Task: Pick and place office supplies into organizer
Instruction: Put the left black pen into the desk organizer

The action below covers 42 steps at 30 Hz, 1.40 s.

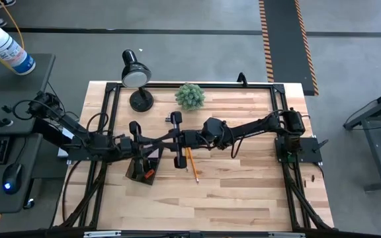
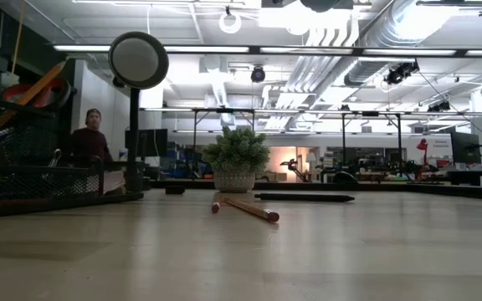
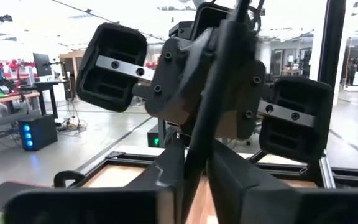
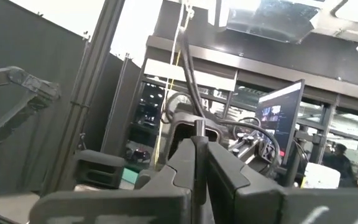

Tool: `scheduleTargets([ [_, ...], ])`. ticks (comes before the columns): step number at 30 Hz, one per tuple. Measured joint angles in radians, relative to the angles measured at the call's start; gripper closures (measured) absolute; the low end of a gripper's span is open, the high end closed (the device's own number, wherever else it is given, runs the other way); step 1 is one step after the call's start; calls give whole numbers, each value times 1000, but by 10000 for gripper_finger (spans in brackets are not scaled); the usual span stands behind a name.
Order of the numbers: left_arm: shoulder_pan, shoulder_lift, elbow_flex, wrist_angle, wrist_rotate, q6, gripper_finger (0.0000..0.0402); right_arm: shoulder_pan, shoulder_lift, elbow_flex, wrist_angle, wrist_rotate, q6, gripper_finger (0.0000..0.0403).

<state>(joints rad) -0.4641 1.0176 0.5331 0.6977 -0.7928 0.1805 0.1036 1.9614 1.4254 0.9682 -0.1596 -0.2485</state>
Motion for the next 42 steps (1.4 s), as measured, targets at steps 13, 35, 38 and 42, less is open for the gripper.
scheduleTargets([
  [13, -1, 1, 0, -26, -2, -9, 379, 0, 0, 0, -39, 10, 40, 333],
  [35, -33, -78, 0, -352, -100, -202, 386, 39, -303, 0, -940, 432, -66, 217],
  [38, -86, -95, 0, -414, -178, -243, 386, 24, -301, 0, -1078, 492, 9, 230],
  [42, -171, -101, 1, -449, -293, -283, 386, -14, -254, 0, -1237, 560, 114, 250],
])
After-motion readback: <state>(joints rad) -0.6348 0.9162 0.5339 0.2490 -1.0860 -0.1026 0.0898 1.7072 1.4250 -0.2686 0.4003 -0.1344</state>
